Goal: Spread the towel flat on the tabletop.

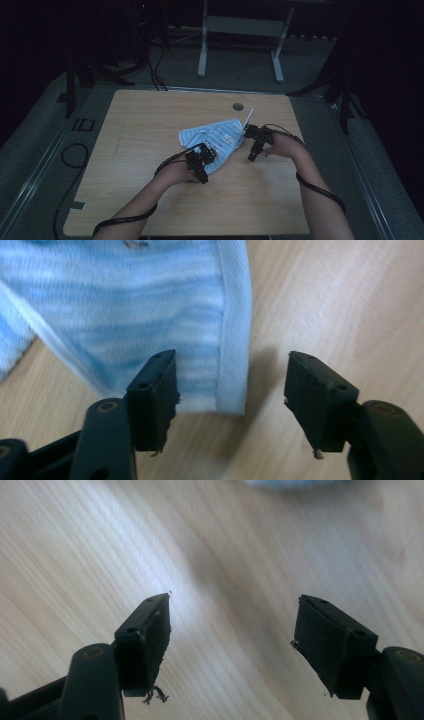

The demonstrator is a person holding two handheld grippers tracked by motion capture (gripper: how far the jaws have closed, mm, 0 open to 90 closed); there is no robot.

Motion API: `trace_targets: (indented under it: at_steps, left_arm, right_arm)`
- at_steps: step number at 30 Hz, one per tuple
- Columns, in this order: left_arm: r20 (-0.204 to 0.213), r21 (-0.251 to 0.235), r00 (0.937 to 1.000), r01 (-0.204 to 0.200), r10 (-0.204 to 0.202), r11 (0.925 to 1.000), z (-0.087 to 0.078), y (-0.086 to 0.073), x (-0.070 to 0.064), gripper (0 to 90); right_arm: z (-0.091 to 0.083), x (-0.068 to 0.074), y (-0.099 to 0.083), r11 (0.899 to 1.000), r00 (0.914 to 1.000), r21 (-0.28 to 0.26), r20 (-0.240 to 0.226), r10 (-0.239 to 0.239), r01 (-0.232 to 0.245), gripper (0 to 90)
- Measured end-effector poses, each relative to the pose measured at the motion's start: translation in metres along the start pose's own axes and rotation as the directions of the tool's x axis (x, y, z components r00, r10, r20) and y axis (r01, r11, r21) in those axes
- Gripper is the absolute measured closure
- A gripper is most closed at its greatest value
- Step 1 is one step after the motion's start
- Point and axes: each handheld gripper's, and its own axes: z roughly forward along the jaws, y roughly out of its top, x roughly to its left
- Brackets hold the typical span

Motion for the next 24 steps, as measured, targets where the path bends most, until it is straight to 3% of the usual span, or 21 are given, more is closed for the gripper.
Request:
trace_targets:
  at_steps: [4,9,11,13,14,17,19,24]
  left_arm:
    - [-0.041,0.005,0.9992,-0.005,0.005,1.0000,0.009,0.009,0.001,45.9]
    - [-0.040,-0.018,0.9992,0.003,-0.003,0.9998,0.011,0.015,0.005,58.9]
    - [-0.042,-0.021,0.9991,-0.001,0.000,0.9998,0.011,0.016,0.006,71.5]
    - [-0.043,-0.024,0.9991,0.004,-0.005,0.9997,0.011,0.017,0.007,75.9]
    - [-0.051,-0.035,0.9987,0.003,-0.005,0.9994,0.009,0.017,0.007,83.1]
    - [-0.039,-0.056,0.9992,0.001,-0.003,0.9984,0.002,0.017,0.006,85.0]
    - [-0.058,-0.123,0.9983,-0.015,0.008,0.9924,-0.023,0.012,0.002,85.1]
    - [-0.076,-0.167,0.9948,-0.080,0.068,0.9828,-0.061,-0.017,-0.006,84.9]
  right_arm:
    - [-0.001,0.000,0.006,1.000,1.0000,-0.022,-0.001,0.005,-0.005,30.2]
    - [0.001,0.005,0.004,1.000,1.0000,-0.014,0.006,-0.003,0.003,30.2]
    - [0.001,0.005,0.002,1.000,0.9999,-0.015,0.011,-0.006,0.006,30.2]
    - [0.001,0.005,0.000,1.000,0.9999,-0.019,0.010,-0.002,0.002,30.2]
    - [0.000,0.005,-0.001,1.000,0.9999,-0.023,0.013,-0.002,0.003,30.2]
    - [-0.001,0.006,-0.003,1.000,0.9998,-0.023,0.017,-0.005,0.005,30.2]
    - [-0.004,0.007,-0.006,1.000,0.9999,-0.026,0.016,-0.002,0.002,30.2]
    - [-0.008,0.012,-0.015,1.000,0.9995,-0.016,0.027,-0.016,0.016,30.2]
